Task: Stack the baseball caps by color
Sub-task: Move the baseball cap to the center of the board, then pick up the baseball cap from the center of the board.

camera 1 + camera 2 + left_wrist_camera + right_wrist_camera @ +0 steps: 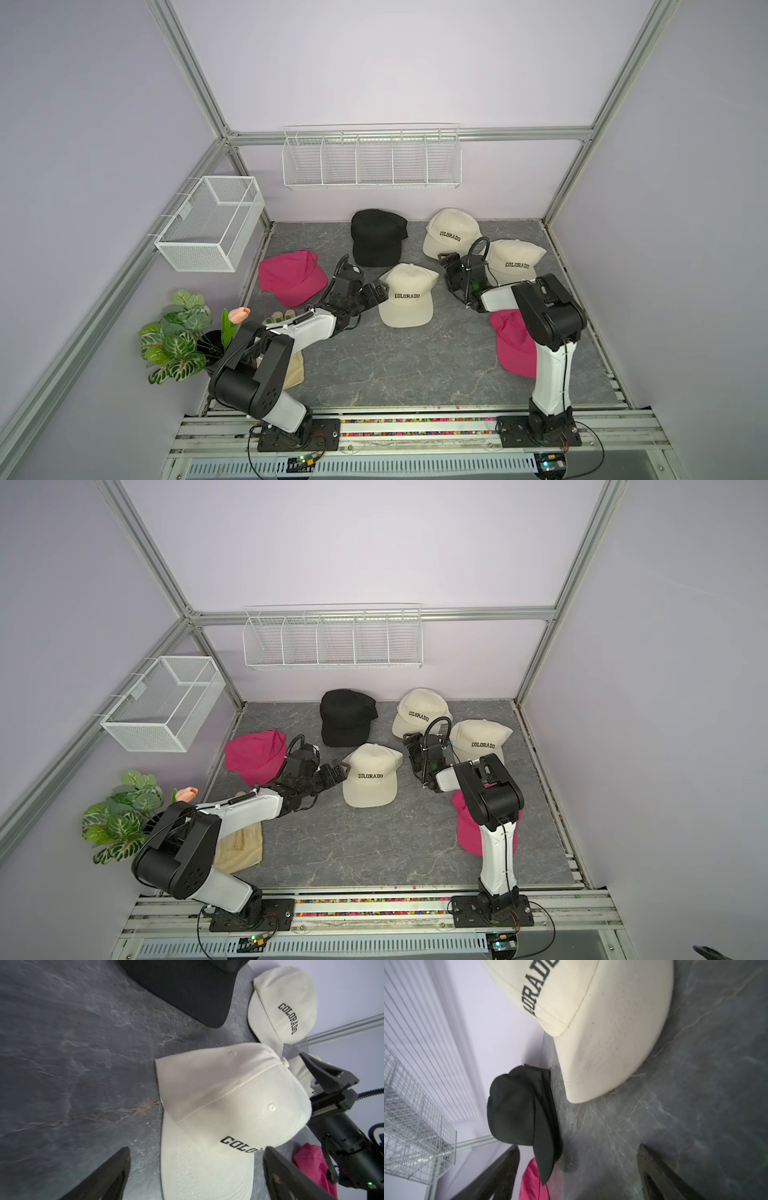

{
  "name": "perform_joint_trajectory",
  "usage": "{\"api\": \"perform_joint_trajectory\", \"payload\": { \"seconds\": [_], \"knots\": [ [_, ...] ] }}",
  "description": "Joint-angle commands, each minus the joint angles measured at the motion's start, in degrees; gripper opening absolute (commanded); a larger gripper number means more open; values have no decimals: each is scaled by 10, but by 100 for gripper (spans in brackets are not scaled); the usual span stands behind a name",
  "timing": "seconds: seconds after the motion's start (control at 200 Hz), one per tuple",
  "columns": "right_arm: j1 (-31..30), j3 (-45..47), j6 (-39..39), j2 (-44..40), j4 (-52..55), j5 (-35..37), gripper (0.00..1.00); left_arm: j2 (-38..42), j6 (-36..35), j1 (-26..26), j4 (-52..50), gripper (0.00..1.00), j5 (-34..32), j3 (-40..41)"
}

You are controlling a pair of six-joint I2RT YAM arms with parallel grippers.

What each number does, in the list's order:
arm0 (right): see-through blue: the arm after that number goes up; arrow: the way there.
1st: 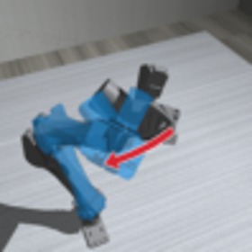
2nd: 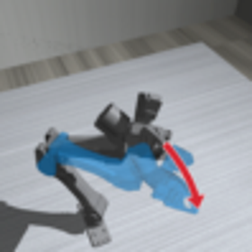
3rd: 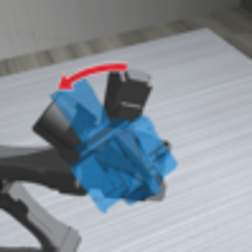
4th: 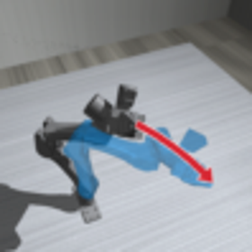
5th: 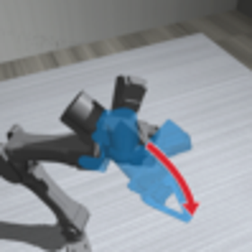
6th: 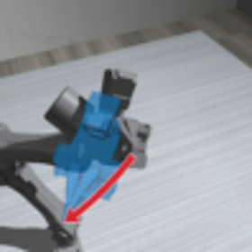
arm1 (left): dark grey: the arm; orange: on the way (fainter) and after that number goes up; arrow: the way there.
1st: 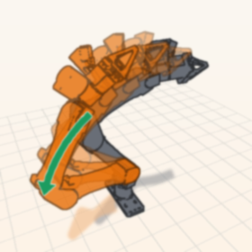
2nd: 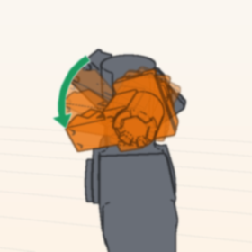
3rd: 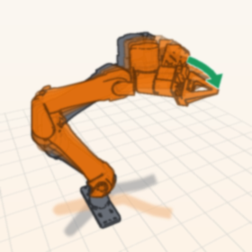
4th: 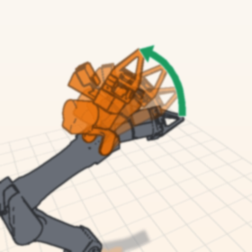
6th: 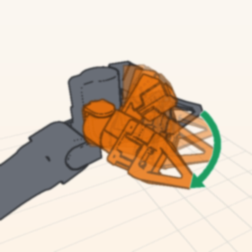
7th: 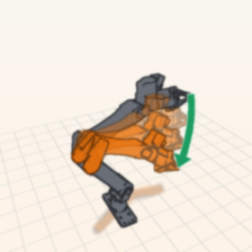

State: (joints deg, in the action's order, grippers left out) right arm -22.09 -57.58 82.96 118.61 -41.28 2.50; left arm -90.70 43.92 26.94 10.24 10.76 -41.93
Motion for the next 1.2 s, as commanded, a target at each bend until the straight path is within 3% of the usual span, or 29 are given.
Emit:
{"api": "perform_joint_trajectory", "payload": {
  "seconds": [0.0, 0.21, 0.515, 0.785, 0.91, 1.115, 1.194],
  "knots": [
    [-9, -14, 64, 23, -33, 80, 86, -31, 4, -3, 37, 100, 72, -29],
    [-15, -26, 142, 69, -61, 153, 84, -88, -18, -12, 53, 100, 73, -48],
    [-15, -90, 129, 128, -75, 187, 72, -147, -80, -24, 64, 100, 87, -105],
    [-8, -109, 103, 161, -113, 202, 52, -140, -5, -28, 122, 100, 120, -70],
    [-4, -120, 71, 167, -143, 201, 37, -131, 49, -28, 173, 100, 150, -27],
    [0, -105, -25, 121, -180, 196, 10, -98, 83, -25, 175, 100, 155, 26],
    [-1, -88, -46, 98, -202, 196, 6, -84, 85, -21, 169, 100, 157, 38]
  ]
}}
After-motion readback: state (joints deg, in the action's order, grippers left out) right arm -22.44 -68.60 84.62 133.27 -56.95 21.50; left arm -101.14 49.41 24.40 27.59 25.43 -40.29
